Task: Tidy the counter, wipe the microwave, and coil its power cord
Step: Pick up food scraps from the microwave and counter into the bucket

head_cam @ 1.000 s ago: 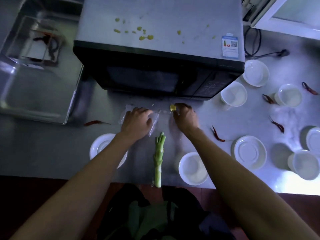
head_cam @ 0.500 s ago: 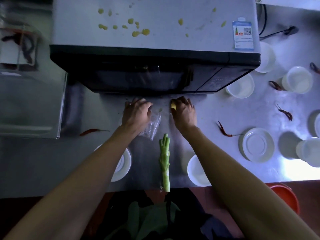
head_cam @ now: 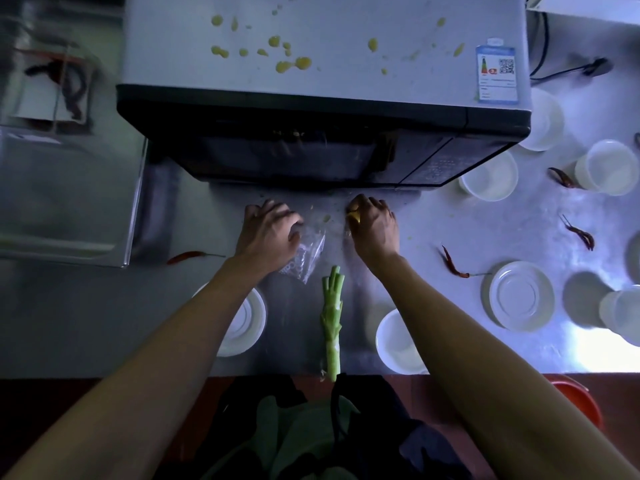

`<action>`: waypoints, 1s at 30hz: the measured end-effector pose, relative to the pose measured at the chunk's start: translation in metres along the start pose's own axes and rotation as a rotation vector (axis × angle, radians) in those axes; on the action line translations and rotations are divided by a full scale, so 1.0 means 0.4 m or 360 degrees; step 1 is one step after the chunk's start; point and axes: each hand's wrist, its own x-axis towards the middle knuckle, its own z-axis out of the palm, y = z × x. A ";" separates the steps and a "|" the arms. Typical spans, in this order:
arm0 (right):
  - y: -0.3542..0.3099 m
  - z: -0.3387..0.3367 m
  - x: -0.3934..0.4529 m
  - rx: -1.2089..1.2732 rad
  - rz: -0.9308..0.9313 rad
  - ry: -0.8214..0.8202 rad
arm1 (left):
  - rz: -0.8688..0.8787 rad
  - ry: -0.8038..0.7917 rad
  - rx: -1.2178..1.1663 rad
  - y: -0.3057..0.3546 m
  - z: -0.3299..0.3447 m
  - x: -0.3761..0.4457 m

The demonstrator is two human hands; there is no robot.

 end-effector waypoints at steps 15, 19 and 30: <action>-0.079 -0.002 -0.077 0.0233 -0.0138 0.0024 | -0.0271 0.0012 0.0174 -0.050 -0.032 -0.106; -0.091 -0.003 -0.097 0.0244 -0.0168 -0.0004 | -0.0380 -0.0087 0.0200 -0.058 -0.045 -0.127; -0.125 0.016 -0.145 0.0271 -0.0270 -0.0136 | -0.0512 -0.0111 0.0241 -0.079 -0.058 -0.164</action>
